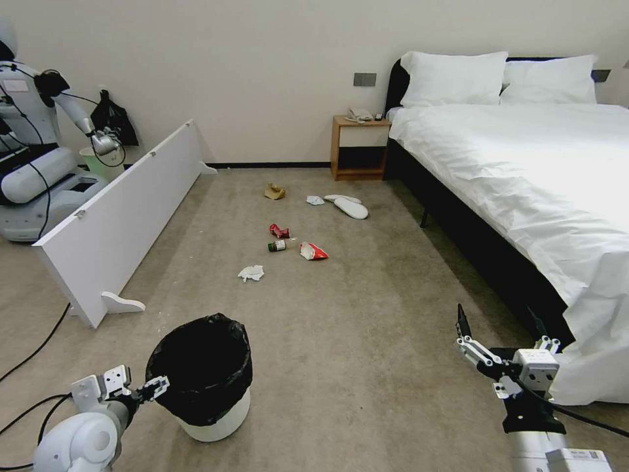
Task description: Pick up the trash bin, then pick up the garbage from the floor and place it into the trash bin.
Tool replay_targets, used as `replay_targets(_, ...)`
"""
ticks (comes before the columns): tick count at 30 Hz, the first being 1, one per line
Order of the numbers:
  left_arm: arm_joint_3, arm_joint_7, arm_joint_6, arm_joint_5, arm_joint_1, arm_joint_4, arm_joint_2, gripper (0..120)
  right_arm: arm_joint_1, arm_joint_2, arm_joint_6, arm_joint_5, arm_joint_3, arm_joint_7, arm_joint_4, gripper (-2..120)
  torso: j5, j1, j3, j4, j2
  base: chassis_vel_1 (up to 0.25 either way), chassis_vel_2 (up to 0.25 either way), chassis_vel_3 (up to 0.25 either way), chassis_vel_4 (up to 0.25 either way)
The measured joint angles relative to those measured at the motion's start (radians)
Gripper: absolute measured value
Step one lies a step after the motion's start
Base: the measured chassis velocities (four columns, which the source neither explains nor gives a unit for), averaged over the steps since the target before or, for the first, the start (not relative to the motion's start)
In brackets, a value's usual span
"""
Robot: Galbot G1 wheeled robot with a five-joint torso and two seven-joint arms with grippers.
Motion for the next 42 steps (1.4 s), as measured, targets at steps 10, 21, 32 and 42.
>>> replay_targets(10, 0.021, -0.049, 0.0, -0.069, -0.031, 0.02, 0.005, 98, 0.001, -0.001, 0.0, 0.002, 0.005, 0.001, -0.002, 100, 0.0, 0.0, 0.0, 0.0, 0.0, 0.0, 0.0, 0.0, 0.0)
replay_targets(21, 0.036, -0.075, 0.0, -0.107, -0.048, 0.048, 0.009, 98, 0.004, 0.0, -0.001, 0.002, 0.007, 0.0, -0.005, 100, 0.0001, 0.0, 0.0, 0.0, 0.0, 0.0, 0.0, 0.0, 0.0)
replay_targets(32, 0.037, -0.075, 0.0, -0.11, -0.045, 0.061, 0.007, 84, 0.005, 0.001, -0.002, 0.001, 0.006, 0.0, -0.008, 100, 0.0002, 0.0, 0.0, 0.0, 0.0, 0.0, 0.0, 0.0, 0.0)
replay_targets(42, 0.039, -0.065, -0.005, -0.113, -0.046, 0.073, -0.001, 41, 0.005, 0.001, -0.002, -0.001, 0.008, 0.0, -0.01, 100, 0.0006, 0.0, 0.0, 0.0001, 0.0, 0.0, 0.0, 0.0, 0.0)
